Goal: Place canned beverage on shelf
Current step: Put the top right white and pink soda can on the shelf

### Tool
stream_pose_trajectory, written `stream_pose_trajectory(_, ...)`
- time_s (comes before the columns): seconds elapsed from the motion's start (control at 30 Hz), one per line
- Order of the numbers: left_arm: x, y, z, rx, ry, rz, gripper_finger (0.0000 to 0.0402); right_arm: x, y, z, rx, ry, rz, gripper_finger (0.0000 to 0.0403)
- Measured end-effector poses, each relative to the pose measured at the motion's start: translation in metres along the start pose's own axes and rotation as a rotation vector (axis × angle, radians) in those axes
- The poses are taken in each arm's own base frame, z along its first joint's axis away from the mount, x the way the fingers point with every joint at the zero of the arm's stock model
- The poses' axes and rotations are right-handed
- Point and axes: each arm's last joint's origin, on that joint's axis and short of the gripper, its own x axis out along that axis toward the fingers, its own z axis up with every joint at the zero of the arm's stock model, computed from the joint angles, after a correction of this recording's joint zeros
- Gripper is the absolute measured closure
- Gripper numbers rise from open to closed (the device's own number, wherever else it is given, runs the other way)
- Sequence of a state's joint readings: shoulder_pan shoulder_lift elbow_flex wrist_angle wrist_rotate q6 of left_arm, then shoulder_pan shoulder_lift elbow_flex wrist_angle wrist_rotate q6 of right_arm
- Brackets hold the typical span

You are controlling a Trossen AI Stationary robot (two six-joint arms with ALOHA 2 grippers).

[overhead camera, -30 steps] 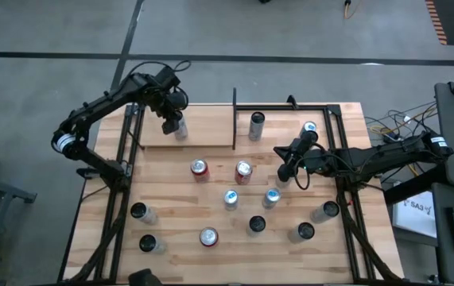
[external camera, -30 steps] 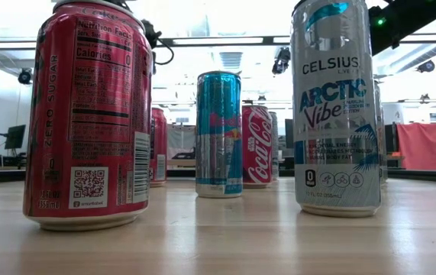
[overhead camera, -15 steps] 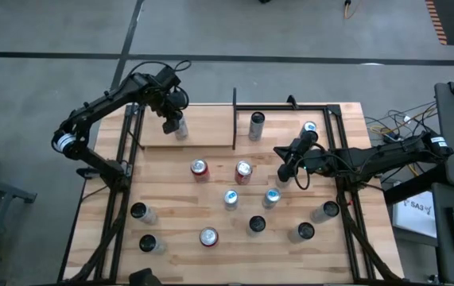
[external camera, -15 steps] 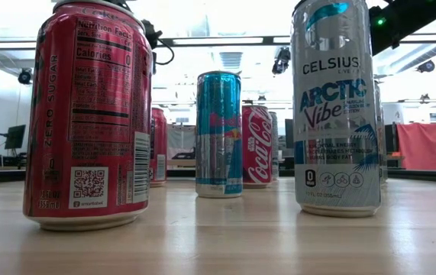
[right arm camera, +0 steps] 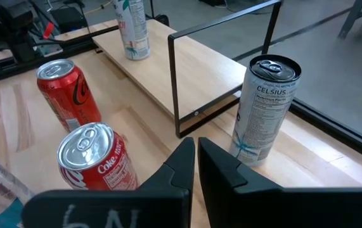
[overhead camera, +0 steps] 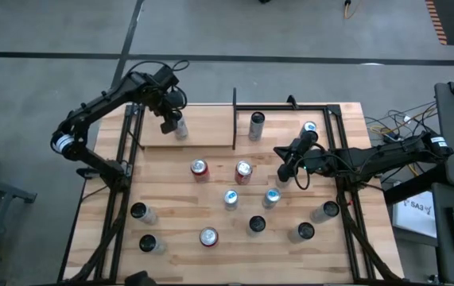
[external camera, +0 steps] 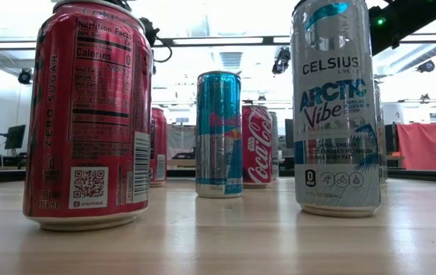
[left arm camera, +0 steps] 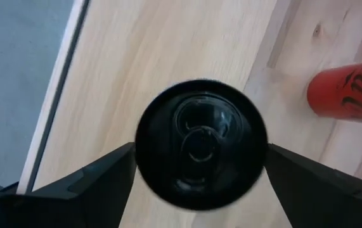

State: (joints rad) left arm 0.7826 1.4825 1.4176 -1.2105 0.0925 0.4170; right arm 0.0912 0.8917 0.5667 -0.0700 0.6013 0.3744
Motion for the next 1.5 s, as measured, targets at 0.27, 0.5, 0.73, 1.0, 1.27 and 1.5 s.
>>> stream_pose_trajectory(0.27, -0.038, -0.005, -0.003, -0.012, -0.117, 0.055, 0.0075, 0.0, 0.0, 0.0, 0.018, 0.001, 0.002, 0.039)
stream_pose_trajectory(0.5, -0.069, -0.019, -0.015, -0.069, -0.271, 0.097, 0.0075, 0.0, 0.0, 0.0, 0.018, 0.001, 0.002, 0.039)
stream_pose_trajectory(0.73, -0.08, -0.043, -0.025, -0.056, -0.472, 0.103, 0.0102, 0.0, 0.0, 0.0, 0.018, 0.001, 0.002, 0.039)
stream_pose_trajectory(1.0, -0.051, -0.056, -0.039, -0.12, -0.506, 0.165, 0.0253, 0.0, 0.0, 0.0, 0.015, 0.001, 0.002, 0.039)
stream_pose_trajectory(1.27, -0.022, -0.053, -0.04, -0.249, -0.561, 0.218, 0.0384, 0.0, 0.0, 0.0, -0.021, 0.0, -0.003, 0.039)
stream_pose_trajectory(1.5, 0.0, -0.053, -0.048, -0.298, -0.514, 0.224, 0.0399, 0.0, -0.001, 0.0, -0.023, -0.014, -0.037, 0.039)
